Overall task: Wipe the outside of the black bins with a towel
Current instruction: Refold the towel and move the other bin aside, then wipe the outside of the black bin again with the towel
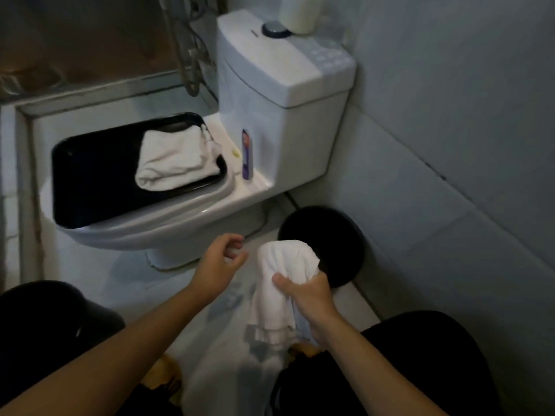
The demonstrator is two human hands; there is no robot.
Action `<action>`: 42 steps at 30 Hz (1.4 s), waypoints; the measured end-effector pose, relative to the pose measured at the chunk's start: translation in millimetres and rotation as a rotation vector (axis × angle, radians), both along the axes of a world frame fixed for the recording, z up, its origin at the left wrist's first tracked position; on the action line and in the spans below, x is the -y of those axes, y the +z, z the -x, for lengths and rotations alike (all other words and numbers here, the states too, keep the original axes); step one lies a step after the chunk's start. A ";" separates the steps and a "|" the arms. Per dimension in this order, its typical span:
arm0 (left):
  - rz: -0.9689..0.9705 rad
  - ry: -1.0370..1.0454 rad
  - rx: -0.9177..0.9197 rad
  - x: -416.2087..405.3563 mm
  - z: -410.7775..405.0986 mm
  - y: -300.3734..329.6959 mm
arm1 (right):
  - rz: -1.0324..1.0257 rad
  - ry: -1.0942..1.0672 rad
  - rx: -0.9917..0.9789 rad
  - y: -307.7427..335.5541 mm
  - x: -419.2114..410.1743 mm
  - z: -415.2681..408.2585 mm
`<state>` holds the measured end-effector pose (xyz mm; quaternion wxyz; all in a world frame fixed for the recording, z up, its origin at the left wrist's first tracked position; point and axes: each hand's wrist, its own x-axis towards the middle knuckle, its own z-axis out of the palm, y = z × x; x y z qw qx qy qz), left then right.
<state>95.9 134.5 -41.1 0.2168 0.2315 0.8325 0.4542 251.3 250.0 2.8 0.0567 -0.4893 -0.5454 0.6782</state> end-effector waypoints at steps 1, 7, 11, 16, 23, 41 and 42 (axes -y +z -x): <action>0.002 -0.028 -0.015 -11.6 -0.8 -9.5 | -0.023 0.008 0.025 -2.6 -5.7 -6.1; 0.085 -0.221 -0.214 -71.3 -7.1 -58.9 | -0.106 0.118 0.269 -22.2 -26.5 -33.4; 0.200 -0.468 -0.392 -99.0 -11.9 -91.8 | -0.128 0.131 0.366 -34.9 -28.9 -40.5; 0.453 -0.715 -0.424 -116.8 -19.1 -120.1 | -0.162 0.120 0.453 -39.9 -39.5 -38.6; 0.701 -0.914 -0.686 -127.4 -24.3 -137.1 | -0.162 0.100 0.504 -39.7 -44.8 -33.4; 0.453 -0.487 -0.443 -18.4 -21.5 -102.2 | -0.149 -0.041 0.247 15.1 -58.6 -16.1; 0.455 -0.392 -0.374 -8.9 -23.4 -101.6 | -0.143 -0.081 0.236 18.0 -60.2 -14.3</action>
